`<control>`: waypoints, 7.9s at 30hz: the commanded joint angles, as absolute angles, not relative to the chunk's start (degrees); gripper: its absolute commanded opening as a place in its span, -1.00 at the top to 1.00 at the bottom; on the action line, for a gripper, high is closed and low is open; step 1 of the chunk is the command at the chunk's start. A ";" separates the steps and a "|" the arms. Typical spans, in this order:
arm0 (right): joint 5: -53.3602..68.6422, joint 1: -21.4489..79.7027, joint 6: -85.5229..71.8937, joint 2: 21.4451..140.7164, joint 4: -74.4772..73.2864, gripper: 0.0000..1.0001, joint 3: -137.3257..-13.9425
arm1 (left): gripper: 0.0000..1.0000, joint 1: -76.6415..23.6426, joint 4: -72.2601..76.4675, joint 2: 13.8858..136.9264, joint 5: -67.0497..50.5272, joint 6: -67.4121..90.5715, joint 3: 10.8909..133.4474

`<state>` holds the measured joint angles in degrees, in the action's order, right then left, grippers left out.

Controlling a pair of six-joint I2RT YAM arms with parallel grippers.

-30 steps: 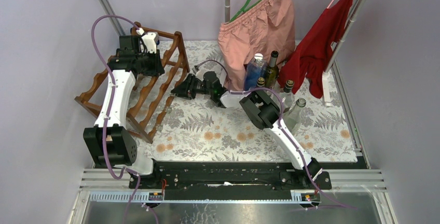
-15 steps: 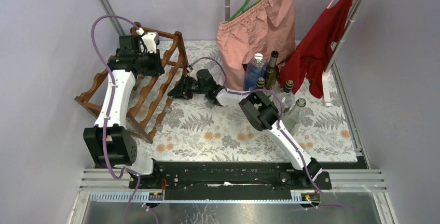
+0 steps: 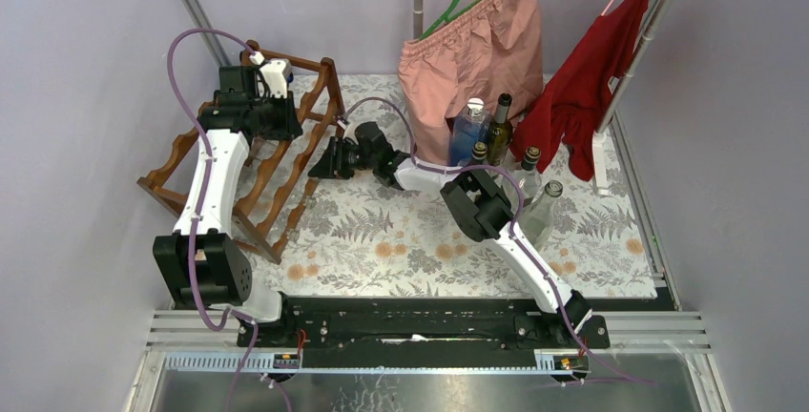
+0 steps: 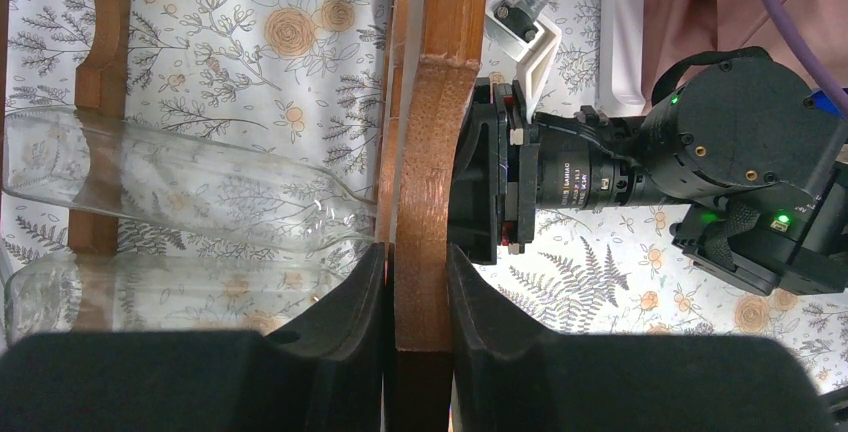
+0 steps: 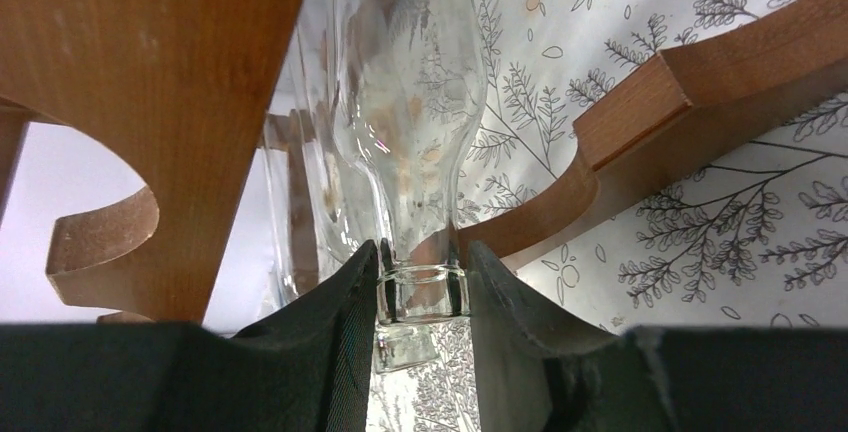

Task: Put the wine bottle on the wine rack
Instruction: Adjust the wine bottle in the wine rack, then move the wine bottle to the center of the board.

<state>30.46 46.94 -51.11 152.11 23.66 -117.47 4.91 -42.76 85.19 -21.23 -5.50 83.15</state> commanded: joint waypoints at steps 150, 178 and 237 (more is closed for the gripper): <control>15.18 9.58 19.34 53.38 -64.49 -0.66 -83.38 | -0.79 -9.65 0.44 49.47 -33.50 49.44 63.27; 19.54 9.55 25.12 56.42 -67.91 0.85 -83.53 | -0.79 -10.47 0.22 45.50 -32.78 49.46 59.05; 25.01 49.98 13.11 96.81 -30.06 0.95 -110.67 | -0.80 -10.46 -13.62 36.27 -17.95 28.39 63.57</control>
<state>24.95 48.18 15.70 96.12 -40.56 -103.88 -10.15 -11.90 38.11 -22.83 32.60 62.89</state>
